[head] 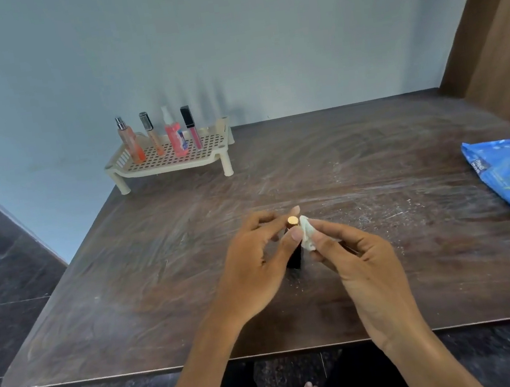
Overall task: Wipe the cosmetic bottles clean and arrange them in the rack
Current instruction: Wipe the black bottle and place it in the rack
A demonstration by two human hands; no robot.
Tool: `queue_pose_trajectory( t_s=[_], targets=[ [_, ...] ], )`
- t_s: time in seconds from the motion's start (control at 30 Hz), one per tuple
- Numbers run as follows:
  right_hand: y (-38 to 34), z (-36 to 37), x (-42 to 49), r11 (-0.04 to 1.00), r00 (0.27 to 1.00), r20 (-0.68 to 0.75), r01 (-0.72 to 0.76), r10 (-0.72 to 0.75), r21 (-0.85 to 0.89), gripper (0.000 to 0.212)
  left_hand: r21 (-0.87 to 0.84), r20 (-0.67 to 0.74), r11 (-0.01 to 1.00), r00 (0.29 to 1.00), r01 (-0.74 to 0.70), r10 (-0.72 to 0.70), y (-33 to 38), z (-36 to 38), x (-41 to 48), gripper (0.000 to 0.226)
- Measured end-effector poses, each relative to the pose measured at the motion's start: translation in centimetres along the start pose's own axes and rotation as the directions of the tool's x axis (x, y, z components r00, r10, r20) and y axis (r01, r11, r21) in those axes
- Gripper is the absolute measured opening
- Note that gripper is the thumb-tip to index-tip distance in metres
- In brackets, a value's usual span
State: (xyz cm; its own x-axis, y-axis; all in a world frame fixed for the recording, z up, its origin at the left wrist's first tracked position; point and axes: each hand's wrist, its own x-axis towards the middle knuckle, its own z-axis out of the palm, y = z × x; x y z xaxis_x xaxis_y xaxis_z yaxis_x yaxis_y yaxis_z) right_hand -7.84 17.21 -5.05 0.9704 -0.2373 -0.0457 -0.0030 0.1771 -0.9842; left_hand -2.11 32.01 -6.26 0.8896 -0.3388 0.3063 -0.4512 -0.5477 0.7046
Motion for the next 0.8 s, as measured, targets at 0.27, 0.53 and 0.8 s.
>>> queue_pose_trajectory(
  t_s=[0.27,0.53,0.8],
  targets=[
    [0.5,0.6,0.6,0.983,0.994,-0.033,0.094,-0.1,-0.155,0.017,-0.074,-0.01,0.997,0.999,-0.032,0.031,-0.6,0.8,-0.9,0.043],
    [0.6,1.4,0.7,0.76,0.916,-0.031,0.312,-0.399,-0.57,0.016,0.058,-0.242,0.995,0.966,-0.078,0.089,-0.7,2.1,-1.6,0.045],
    [-0.2,0.9,2.2,0.698,0.931,0.149,0.351,-0.334,-0.625,0.023,0.131,-0.279,0.99,0.957,-0.047,0.083,-0.7,2.4,-1.9,0.043]
  ],
)
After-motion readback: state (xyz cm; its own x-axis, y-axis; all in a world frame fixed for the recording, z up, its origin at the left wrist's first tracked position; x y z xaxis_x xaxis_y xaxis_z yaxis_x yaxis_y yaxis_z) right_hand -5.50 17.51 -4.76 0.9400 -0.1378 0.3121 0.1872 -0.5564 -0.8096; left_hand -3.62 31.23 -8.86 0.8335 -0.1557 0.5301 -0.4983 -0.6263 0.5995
